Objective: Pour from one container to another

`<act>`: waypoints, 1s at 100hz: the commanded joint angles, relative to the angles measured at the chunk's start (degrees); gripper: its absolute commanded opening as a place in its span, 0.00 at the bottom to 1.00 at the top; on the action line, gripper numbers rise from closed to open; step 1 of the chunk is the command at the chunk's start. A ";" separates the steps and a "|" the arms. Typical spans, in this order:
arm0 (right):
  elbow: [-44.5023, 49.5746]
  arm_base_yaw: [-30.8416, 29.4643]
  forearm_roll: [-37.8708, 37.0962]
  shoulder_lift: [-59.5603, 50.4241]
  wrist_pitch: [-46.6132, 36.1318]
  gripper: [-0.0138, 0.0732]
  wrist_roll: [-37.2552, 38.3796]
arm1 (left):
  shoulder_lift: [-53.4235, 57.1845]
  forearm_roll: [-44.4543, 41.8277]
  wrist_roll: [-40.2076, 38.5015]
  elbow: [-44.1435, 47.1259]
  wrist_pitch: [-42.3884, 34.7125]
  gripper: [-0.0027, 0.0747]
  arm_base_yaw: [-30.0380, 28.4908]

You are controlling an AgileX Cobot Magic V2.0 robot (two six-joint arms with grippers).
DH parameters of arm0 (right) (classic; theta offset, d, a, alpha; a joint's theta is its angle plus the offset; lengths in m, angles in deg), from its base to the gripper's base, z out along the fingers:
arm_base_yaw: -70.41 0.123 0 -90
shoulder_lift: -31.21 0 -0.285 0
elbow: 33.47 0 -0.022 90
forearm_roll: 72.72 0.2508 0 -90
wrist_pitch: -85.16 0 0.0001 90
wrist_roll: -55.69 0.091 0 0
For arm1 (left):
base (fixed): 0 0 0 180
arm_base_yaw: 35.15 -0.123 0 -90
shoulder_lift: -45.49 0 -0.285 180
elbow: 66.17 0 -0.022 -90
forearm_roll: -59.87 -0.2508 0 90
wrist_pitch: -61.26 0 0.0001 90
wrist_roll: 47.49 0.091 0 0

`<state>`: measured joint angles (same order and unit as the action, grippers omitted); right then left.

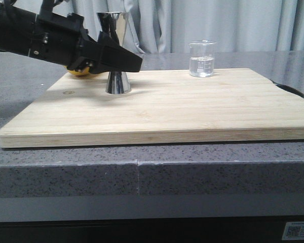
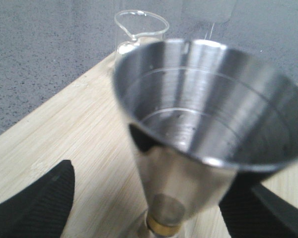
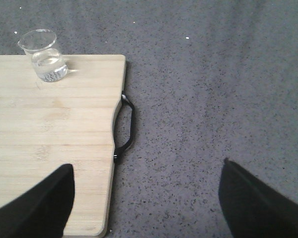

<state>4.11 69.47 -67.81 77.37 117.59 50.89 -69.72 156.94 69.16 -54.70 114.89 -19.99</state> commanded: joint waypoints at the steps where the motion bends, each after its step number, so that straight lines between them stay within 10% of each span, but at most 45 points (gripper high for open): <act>1: -2.27 0.05 0.13 0.40 -4.48 0.78 -0.56 | 2.60 2.90 -0.67 -1.69 6.77 0.74 -0.96; 59: -2.27 0.05 0.13 0.40 -4.48 0.78 -0.56 | 2.60 2.26 -0.94 -1.69 7.58 0.72 -1.35; 100: -2.27 0.05 0.13 0.40 -4.48 0.78 -0.56 | 2.60 2.26 -0.94 -1.69 7.66 0.17 -1.35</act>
<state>4.11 69.47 -67.81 77.37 117.59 50.89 -69.72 156.00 68.70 -54.70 119.08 -21.16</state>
